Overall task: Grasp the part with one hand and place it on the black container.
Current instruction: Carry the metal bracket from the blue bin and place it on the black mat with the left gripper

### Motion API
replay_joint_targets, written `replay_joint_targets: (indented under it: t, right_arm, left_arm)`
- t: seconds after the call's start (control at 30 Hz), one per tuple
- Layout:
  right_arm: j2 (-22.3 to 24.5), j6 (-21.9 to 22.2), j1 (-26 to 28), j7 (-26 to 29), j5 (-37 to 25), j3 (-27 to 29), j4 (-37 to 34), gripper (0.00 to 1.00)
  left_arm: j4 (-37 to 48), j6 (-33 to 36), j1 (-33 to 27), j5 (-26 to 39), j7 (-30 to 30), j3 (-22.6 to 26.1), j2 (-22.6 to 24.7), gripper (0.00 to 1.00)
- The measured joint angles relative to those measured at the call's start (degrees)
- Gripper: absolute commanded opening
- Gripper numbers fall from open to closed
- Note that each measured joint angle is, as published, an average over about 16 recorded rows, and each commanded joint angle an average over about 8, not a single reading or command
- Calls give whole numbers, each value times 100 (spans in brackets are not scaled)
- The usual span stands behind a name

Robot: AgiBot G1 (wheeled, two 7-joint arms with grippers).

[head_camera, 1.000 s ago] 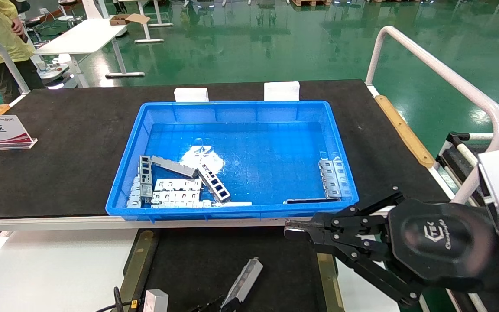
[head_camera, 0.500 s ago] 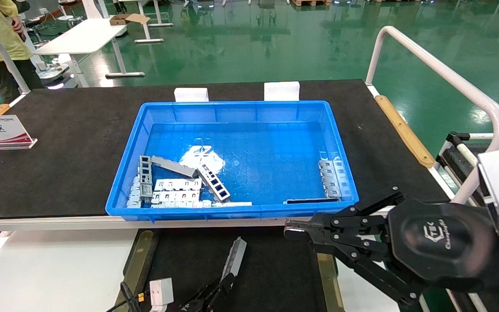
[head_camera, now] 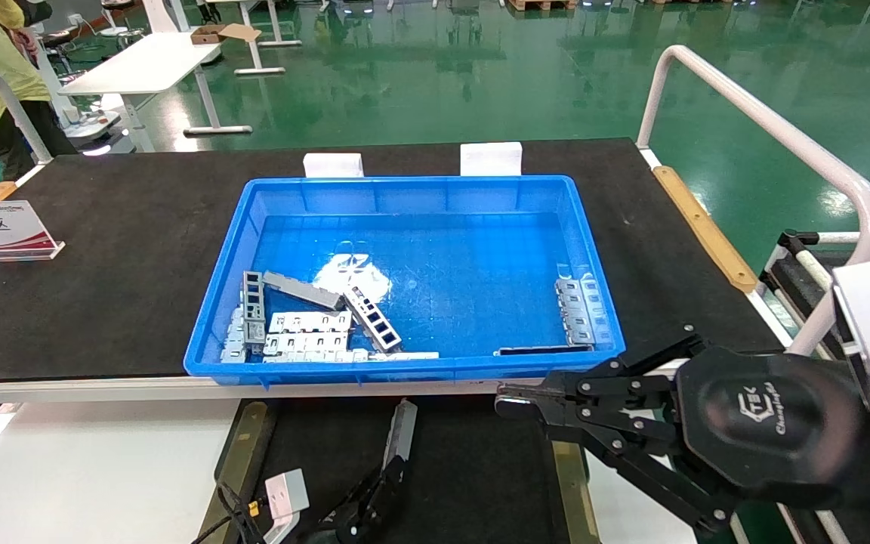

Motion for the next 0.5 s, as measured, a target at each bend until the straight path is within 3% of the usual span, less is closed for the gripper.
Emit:
replay_joint_targets:
  t: [0.5]
  right_arm:
    - [2, 2, 1, -2, 3, -5, 0, 0]
  left_arm:
    - [-98, -309, 37, -924, 194, 550, 67, 0]
